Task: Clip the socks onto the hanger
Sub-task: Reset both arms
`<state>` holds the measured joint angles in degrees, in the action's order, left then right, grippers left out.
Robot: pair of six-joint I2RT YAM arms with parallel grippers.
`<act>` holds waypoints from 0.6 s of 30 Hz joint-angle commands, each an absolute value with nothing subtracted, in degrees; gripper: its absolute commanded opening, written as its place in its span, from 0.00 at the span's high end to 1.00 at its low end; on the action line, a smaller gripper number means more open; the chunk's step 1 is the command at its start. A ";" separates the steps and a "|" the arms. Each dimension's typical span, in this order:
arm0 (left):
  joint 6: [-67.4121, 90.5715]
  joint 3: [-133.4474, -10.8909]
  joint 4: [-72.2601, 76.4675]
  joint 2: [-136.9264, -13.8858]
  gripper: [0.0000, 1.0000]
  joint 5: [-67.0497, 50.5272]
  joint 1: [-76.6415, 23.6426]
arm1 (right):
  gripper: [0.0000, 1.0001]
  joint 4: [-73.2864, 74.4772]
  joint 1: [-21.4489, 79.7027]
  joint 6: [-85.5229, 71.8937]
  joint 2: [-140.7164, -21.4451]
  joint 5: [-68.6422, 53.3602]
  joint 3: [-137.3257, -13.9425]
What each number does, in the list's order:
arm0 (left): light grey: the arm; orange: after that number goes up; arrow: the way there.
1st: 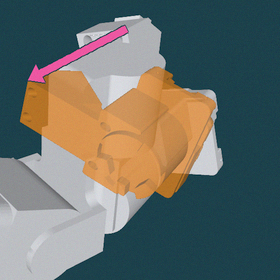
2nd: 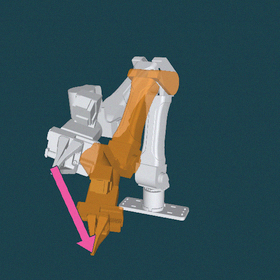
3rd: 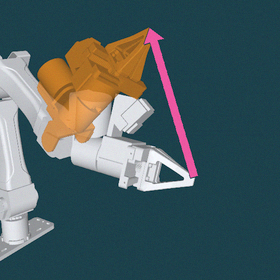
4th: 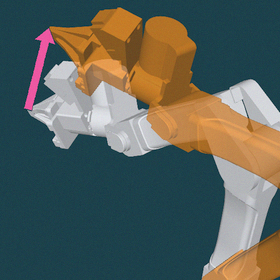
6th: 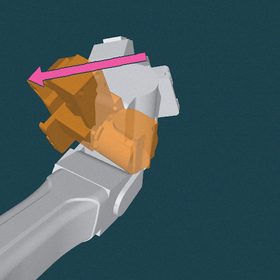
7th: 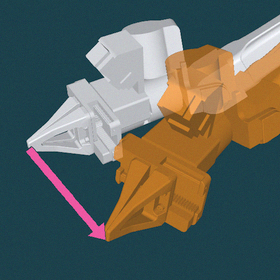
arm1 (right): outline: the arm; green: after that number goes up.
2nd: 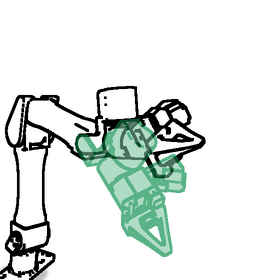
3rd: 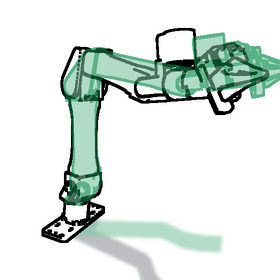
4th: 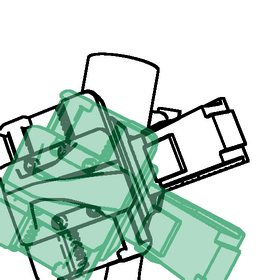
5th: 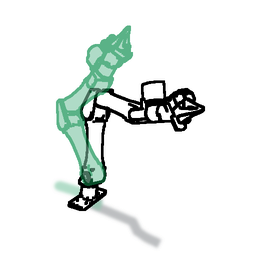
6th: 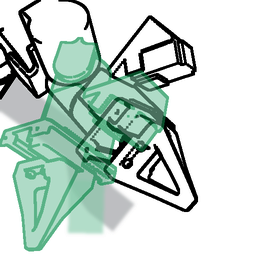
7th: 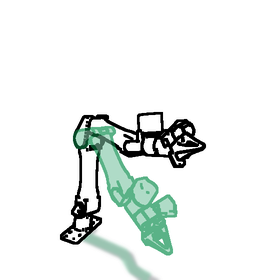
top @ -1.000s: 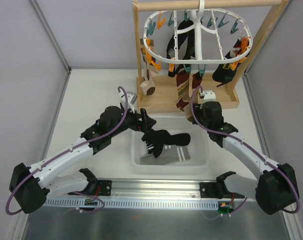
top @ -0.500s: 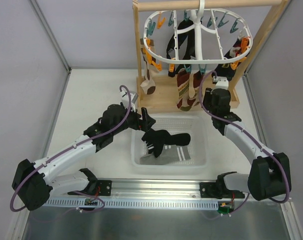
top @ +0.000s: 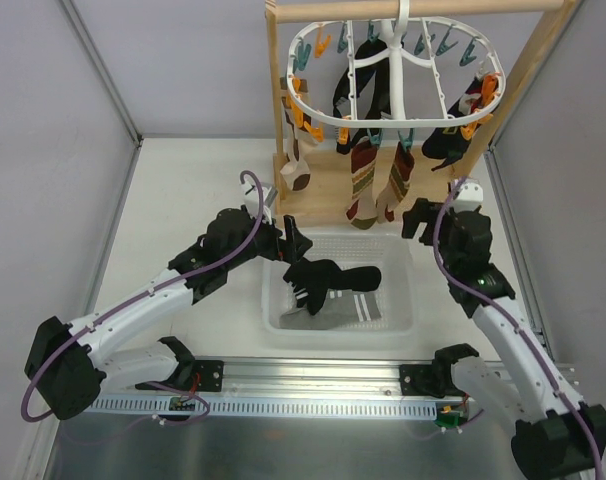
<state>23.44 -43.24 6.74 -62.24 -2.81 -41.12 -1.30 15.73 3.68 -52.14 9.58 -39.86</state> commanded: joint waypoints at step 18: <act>26.46 -50.28 3.87 -55.38 0.01 -8.70 -30.50 | 0.03 32.86 15.82 -3.34 -17.15 -0.36 -43.42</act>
<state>26.59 -50.43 4.12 -58.11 -6.09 -30.65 27.44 15.73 -1.28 -18.83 1.04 -41.93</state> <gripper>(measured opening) 0.992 0.969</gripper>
